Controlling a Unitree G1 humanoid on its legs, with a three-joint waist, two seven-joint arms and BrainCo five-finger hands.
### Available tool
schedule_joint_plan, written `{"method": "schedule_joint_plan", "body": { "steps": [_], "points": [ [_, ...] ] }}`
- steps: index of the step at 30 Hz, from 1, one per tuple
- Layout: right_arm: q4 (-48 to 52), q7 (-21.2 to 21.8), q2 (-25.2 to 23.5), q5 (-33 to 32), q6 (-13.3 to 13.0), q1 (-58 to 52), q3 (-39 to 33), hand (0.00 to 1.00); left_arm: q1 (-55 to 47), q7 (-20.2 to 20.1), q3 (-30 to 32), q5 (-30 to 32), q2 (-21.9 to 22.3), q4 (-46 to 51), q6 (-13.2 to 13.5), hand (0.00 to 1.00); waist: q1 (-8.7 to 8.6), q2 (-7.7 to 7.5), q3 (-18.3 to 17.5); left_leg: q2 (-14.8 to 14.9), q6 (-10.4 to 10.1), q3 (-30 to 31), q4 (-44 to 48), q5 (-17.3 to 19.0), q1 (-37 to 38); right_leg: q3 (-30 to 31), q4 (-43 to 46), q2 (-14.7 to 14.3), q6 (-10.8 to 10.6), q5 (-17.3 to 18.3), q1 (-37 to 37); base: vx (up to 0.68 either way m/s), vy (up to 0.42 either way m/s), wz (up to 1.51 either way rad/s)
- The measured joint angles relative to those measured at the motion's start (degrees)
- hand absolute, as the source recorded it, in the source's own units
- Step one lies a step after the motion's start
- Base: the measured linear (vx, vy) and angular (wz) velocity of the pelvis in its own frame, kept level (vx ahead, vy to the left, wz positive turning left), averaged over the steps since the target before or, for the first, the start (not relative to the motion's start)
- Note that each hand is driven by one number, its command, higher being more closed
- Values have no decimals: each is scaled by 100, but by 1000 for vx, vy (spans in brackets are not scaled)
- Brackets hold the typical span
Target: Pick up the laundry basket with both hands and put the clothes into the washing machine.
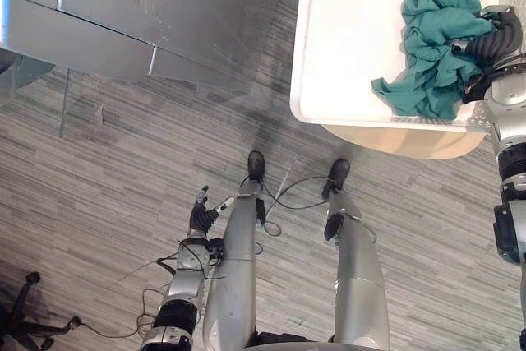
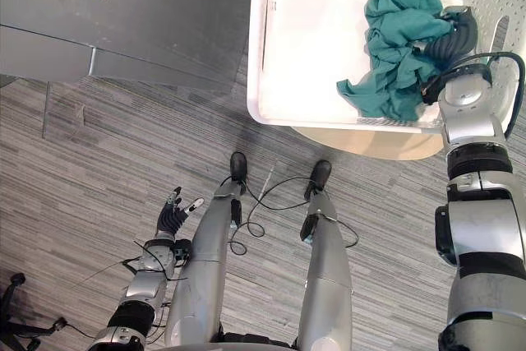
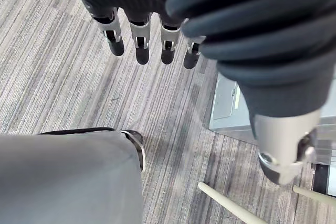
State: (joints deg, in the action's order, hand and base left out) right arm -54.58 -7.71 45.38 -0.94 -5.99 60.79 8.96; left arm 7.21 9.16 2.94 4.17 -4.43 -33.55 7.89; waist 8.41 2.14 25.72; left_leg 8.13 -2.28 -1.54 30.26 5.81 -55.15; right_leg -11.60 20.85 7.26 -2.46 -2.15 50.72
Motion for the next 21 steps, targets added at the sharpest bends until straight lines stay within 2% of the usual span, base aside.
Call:
{"method": "schedule_joint_plan", "body": {
  "steps": [2,3,7,10,15,16,21],
  "points": [
    [133,-5,-64,-164,60,-224,-249,100,0,71,5,-2,16,1,0,0,-5,-7,-6,22,22,12,63,16,9,-41,-7,-15,0,0,-64,36,7,4],
    [230,-98,-175,-602,101,-413,-499,100,0,127,7,-1,19,-4,-28,0,-9,-20,-15,28,27,14,80,20,37,-59,-10,-16,0,0,-111,21,5,5],
    [827,-329,-504,-1244,225,-901,-1286,100,-75,228,3,0,29,-85,-130,0,-84,-28,-19,20,50,-17,92,34,322,-49,-27,-21,-3,-2,-395,5,2,1],
    [1385,-481,-609,-1435,226,-1030,-1666,100,-149,236,8,0,28,-210,-139,0,-157,-28,-19,33,54,-56,48,38,605,-29,-122,-27,-19,-16,-681,4,-2,-2],
    [2919,-798,-783,-1500,223,-1418,-2317,100,-240,229,3,0,69,-675,-243,0,-216,-72,-72,36,55,-265,-314,38,1662,71,-332,-20,-30,-15,-1563,29,-25,-6],
    [3373,-913,-940,-1616,181,-1479,-2466,100,-330,216,6,-16,73,-732,-261,0,-282,-96,-155,33,53,-297,-419,37,1877,78,-403,-22,-42,-4,-1752,41,-38,-6],
    [4868,-1120,-1228,-1700,-18,-2254,-2786,100,-777,111,304,-553,227,-890,-274,0,-335,-183,-782,-9,27,-363,-828,45,2661,72,-599,-10,-86,109,-2414,92,-29,1]
  ]
}}
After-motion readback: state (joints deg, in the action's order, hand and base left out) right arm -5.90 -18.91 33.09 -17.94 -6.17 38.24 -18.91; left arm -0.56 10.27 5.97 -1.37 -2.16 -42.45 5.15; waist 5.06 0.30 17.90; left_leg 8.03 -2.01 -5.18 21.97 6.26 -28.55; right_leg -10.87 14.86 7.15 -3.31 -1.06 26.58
